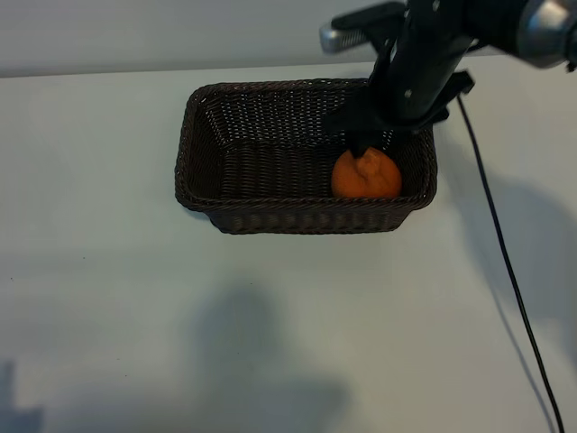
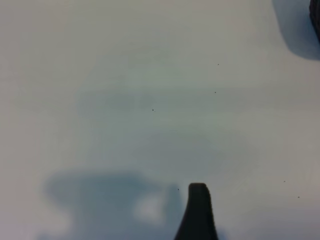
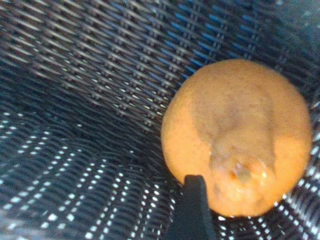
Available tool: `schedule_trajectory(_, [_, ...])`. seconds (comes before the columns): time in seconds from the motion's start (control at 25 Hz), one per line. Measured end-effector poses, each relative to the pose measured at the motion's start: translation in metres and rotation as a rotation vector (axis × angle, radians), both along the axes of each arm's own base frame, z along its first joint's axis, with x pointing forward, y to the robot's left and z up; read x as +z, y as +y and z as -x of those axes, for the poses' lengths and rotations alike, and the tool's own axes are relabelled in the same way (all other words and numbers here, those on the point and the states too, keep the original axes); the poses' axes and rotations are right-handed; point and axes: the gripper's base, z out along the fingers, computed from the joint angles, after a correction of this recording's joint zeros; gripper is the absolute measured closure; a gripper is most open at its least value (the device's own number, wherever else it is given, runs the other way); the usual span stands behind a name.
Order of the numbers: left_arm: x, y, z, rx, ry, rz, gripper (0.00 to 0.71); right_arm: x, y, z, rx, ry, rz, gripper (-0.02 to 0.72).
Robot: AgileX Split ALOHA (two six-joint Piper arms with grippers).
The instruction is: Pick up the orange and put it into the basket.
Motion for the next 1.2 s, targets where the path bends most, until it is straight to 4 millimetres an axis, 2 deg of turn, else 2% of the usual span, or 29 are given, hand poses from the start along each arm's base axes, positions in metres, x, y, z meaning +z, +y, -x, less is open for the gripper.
schedule_trajectory(0.12, [0.0, 0.0, 0.0, 0.0, 0.0, 0.0, 0.118, 0.022, -0.008, -0.001, -0.015, -0.022, -0.004, 0.122])
schedule_trajectory(0.28, [0.0, 0.0, 0.0, 0.0, 0.0, 0.0, 0.118, 0.038, -0.029, -0.007, -0.058, -0.029, 0.003, 0.123])
schedule_trajectory(0.48, [0.0, 0.0, 0.0, 0.0, 0.0, 0.0, 0.118, 0.038, -0.067, -0.013, -0.135, 0.003, 0.04, 0.123])
schedule_trajectory(0.88, [0.0, 0.0, 0.0, 0.0, 0.0, 0.0, 0.118, 0.037, -0.178, -0.018, -0.367, 0.033, 0.133, 0.123])
schedule_trajectory(1.04, [0.0, 0.0, 0.0, 0.0, 0.0, 0.0, 0.118, 0.037, -0.205, -0.016, -0.42, 0.037, 0.136, 0.123])
schedule_trajectory(1.2, [0.0, 0.0, 0.0, 0.0, 0.0, 0.0, 0.118, 0.039, -0.215, -0.013, -0.441, 0.044, 0.138, 0.123])
